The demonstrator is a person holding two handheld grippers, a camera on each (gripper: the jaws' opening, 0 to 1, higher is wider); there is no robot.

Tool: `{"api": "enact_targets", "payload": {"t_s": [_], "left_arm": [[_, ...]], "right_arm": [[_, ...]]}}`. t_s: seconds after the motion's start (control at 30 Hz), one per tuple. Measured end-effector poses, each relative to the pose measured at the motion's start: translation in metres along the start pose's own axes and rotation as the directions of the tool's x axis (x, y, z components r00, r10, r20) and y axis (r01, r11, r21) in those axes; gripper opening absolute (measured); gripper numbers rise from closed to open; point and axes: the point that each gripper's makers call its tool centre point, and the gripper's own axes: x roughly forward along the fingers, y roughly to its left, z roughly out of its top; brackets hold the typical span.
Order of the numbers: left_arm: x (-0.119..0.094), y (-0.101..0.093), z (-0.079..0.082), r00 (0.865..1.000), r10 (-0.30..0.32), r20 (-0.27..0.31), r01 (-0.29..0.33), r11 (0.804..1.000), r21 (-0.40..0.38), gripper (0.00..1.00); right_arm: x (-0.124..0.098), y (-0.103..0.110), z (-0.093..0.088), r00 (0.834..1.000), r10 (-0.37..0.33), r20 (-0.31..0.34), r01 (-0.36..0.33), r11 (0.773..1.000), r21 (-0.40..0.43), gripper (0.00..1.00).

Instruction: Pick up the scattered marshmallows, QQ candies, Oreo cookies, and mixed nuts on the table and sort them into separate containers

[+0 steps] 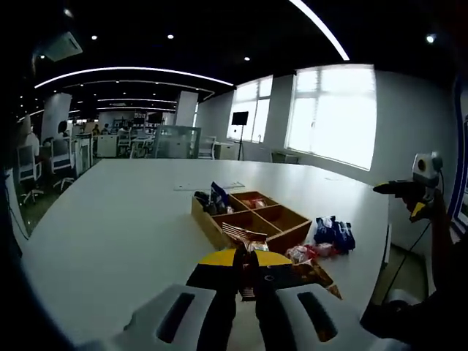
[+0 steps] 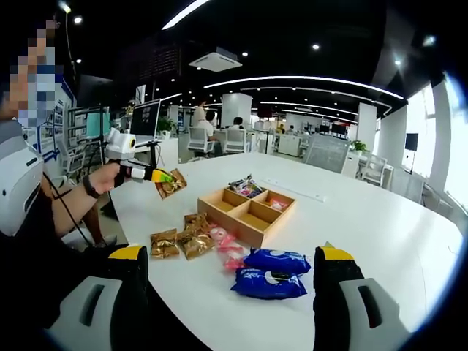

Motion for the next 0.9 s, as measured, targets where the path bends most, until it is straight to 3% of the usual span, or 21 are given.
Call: {"api": "enact_targets", "payload": {"t_s": [0.3,0.67,0.9], "left_arm": [[0.016,0.003,0.019,1.000,-0.007,0.015,0.007,1.000,0.016,0.11],[0.053,0.004,0.034,0.999,-0.032,0.019,0.031,0.999,0.016,0.11],[0.081,0.000,0.026,0.999,0.009,0.040,-0.009,1.000,-0.006,0.11]], "right_arm": [[0.000,0.002,0.000,1.000,0.003,0.000,-0.003,1.000,-0.005,0.90],[-0.001,0.002,0.002,1.000,0.000,0.004,0.000,1.000,-0.007,0.89],[-0.002,0.001,-0.001,1.000,-0.005,-0.006,0.005,1.000,-0.004,0.89]]}}
